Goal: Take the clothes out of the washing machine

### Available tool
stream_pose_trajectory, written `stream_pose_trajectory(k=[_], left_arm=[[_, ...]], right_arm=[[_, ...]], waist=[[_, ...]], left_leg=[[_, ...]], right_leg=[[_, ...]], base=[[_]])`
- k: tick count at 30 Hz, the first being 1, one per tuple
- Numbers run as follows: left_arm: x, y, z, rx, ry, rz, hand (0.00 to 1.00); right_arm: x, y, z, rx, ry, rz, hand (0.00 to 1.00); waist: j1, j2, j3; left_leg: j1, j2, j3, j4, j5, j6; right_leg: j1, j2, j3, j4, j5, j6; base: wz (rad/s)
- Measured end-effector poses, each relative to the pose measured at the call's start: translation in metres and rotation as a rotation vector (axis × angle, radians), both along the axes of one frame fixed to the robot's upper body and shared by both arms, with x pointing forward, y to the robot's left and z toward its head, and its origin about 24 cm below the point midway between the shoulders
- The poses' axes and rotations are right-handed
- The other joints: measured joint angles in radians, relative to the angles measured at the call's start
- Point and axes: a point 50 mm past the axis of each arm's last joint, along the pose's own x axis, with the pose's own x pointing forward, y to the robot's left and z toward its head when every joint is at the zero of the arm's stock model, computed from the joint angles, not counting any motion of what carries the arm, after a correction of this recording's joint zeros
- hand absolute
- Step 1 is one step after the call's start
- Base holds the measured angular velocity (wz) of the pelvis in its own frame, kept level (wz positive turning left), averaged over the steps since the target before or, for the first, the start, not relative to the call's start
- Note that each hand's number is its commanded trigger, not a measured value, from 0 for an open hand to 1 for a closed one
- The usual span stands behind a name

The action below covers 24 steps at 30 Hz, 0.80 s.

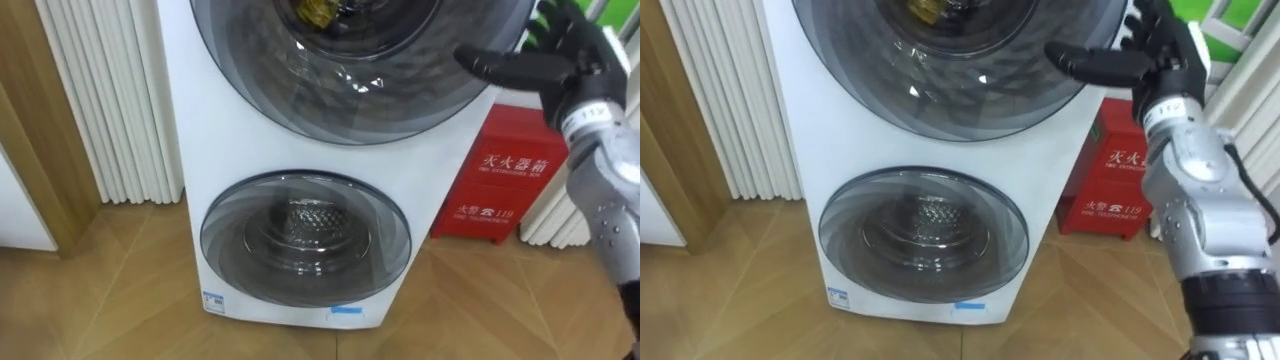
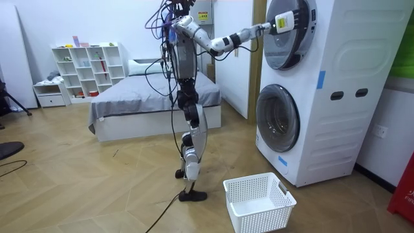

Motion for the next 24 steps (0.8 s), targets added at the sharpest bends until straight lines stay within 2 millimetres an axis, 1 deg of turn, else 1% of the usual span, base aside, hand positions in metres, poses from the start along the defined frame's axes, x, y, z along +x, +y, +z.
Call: stream_pose_trajectory(k=[3, 6, 8, 12, 14, 18, 24], left_arm=[[0.001, 0.0, 0.0, 0.002, -0.005, -0.002, 0.0], [0.003, 0.0, 0.001, 0.008, -0.015, -0.007, 0.0], [0.003, 0.001, 0.001, 0.017, -0.009, -0.025, 0.0], [0.002, 0.001, 0.001, 0.019, 0.0, -0.021, 0.0], [0.001, 0.001, 0.001, 0.021, 0.015, -0.021, 0.0], [0.0, 0.002, 0.001, 0.027, 0.035, -0.049, 0.0], [0.0, 0.002, 0.001, 0.024, 0.039, -0.042, 0.0]], right_arm=[[0.001, -0.003, 0.002, 0.027, -0.002, 0.007, 0.0], [0.003, -0.007, -0.003, 0.064, 0.024, 0.024, 0.0], [0.004, -0.01, -0.006, 0.102, 0.04, 0.043, 0.0], [0.01, -0.011, -0.004, 0.128, 0.05, 0.065, 0.0], [0.011, -0.013, -0.007, 0.128, 0.065, 0.06, 0.0], [0.012, -0.022, -0.008, 0.103, 0.084, 0.052, 0.0], [0.017, -0.027, -0.011, 0.095, 0.129, 0.04, 0.0]], waist=[[0.0, -0.008, 0.0023], [0.0, -0.018, 0.0053], [-0.003, -0.02, 0.0065], [-0.003, -0.017, 0.0083], [0.001, -0.016, 0.0085], [0.012, -0.015, 0.0083], [0.026, -0.013, 0.0085]], left_leg=[[0.002, 0.0, -0.008, 0.0, 0.0, 0.0], [0.0, 0.0, -0.011, 0.002, 0.0, 0.0], [-0.013, -0.002, -0.023, 0.012, 0.0, 0.0], [-0.034, -0.002, -0.033, 0.019, 0.001, -0.002], [-0.037, -0.002, -0.043, 0.018, 0.002, -0.004], [-0.044, -0.001, -0.044, 0.019, 0.002, -0.004], [-0.048, 0.0, -0.043, 0.019, 0.003, -0.004]], right_leg=[[0.007, 0.0, -0.006, -0.002, 0.0, 0.0], [0.009, 0.0, -0.008, -0.002, 0.0, 0.0], [0.006, -0.003, -0.026, -0.002, 0.0, 0.0], [-0.007, -0.003, -0.036, -0.002, 0.0, 0.0], [-0.007, -0.003, -0.047, -0.001, 0.0, 0.0], [-0.014, -0.002, -0.052, -0.001, 0.0, 0.0], [-0.019, -0.002, -0.053, -0.003, 0.0, 0.0]], base=[[0.08], [0.04], [0.16], [0.09], [0.13], [0.02], [0.0]])
